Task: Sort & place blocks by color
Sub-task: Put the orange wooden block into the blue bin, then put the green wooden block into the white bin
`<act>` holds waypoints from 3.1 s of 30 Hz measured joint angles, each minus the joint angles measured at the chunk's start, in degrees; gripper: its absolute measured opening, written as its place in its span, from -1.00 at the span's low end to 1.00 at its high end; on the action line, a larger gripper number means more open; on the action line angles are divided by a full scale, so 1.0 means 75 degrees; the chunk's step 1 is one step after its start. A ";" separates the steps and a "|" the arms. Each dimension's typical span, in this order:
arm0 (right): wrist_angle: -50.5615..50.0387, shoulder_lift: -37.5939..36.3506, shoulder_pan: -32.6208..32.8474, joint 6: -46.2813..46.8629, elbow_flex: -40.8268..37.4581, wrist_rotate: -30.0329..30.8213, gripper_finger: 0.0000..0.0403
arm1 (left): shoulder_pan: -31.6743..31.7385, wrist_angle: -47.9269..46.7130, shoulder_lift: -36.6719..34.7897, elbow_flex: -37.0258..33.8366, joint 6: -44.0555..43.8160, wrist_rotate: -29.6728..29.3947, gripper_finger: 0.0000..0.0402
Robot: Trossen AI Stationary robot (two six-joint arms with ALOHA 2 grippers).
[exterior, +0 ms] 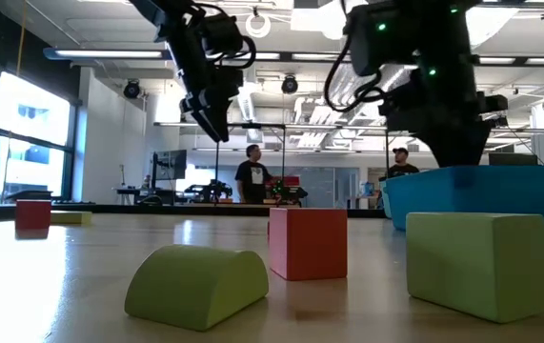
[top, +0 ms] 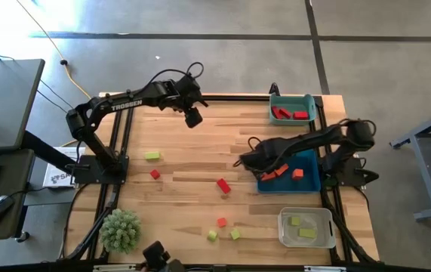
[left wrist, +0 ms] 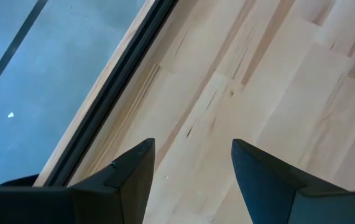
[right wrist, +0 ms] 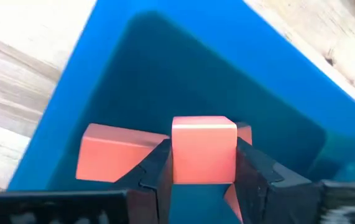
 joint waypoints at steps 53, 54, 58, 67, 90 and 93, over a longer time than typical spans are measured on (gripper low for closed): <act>0.1344 -0.3458 -0.0413 -0.0543 -0.1532 0.0650 -0.09 | -0.0687 -0.3776 -0.0006 -0.2820 0.0013 0.0559 0.21; 0.1344 -0.3458 -0.0413 -0.0532 -0.1532 0.0650 -0.09 | -0.0687 -0.3753 -0.0006 -0.2898 0.0059 0.0560 0.21; 0.1346 -0.3458 -0.0419 -0.0522 -0.1531 0.0650 -0.09 | -0.0687 -0.3684 -0.0006 -0.3203 0.0227 0.0560 0.21; 0.1352 -0.3455 -0.0733 -0.0522 -0.1529 0.0649 -0.09 | -0.1042 -0.3440 0.0149 -0.3785 0.0548 0.0559 0.21; 0.1470 -0.3452 -0.1020 -0.0542 -0.1529 0.0566 -0.09 | -0.1534 -0.2552 0.0988 -0.3812 0.1088 0.0309 -0.09; 0.1535 -0.3452 -0.1020 -0.0545 -0.1529 0.0556 -0.09 | -0.1538 -0.2565 0.0959 -0.3763 0.1088 0.0377 -0.30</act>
